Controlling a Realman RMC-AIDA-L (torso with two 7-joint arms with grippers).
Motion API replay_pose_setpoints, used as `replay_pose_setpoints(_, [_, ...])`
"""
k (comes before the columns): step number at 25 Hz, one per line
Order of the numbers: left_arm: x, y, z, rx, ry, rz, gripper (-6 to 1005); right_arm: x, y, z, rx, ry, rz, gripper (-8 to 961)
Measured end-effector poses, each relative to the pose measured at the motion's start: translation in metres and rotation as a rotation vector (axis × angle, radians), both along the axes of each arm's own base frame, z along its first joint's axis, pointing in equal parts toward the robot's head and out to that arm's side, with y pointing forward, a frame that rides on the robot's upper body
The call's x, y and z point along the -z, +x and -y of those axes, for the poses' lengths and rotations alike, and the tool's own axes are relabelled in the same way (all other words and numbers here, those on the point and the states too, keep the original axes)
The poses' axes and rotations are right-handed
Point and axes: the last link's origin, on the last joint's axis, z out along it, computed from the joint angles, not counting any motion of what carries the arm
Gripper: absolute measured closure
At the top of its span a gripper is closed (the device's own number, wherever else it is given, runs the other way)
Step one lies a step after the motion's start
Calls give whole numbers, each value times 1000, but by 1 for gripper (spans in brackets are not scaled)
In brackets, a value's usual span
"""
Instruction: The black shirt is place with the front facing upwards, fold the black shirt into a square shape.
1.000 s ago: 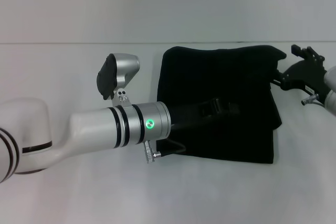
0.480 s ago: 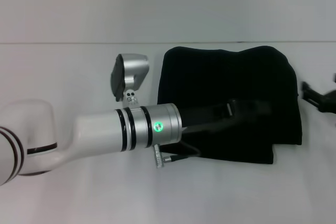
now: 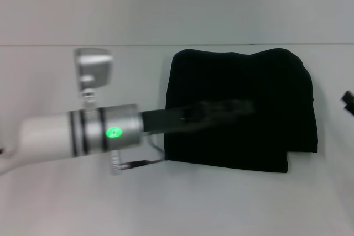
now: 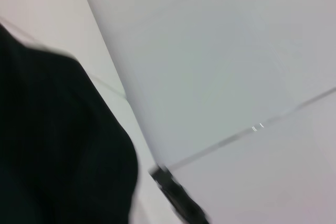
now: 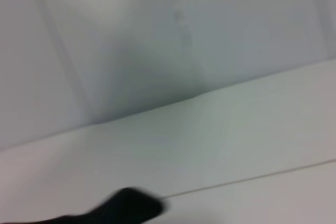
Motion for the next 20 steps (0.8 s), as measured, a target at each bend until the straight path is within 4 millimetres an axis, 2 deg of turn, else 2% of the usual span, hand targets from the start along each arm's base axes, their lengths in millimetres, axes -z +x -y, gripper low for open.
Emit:
replay_pose_setpoints(3, [-19,-26,-1,19,112,-51,290,-1,-10,12,-72,-119,-153,8])
replay_pose_setpoints(6, [-36,-50,-1,67,252,-117,296,-14,-15,17,-100,-231,-277,8])
replay_pose_setpoints(8, [-45,-59,0,121,324,-152,291,-29,-16,16,-90,-320,-332,8])
replay_pose_setpoints(9, [-49,-61,1,168,363,-175,289,-38,-17,12,-76,-371,-346,8])
replay_pose_setpoints(14, [-57,-68,14,423,478,-263,277,-61,-28,-12,79,-647,-347,9])
replay_pose_setpoints(20, [-57,-74,24,524,518,-285,268,-69,-58,-41,222,-873,-236,8])
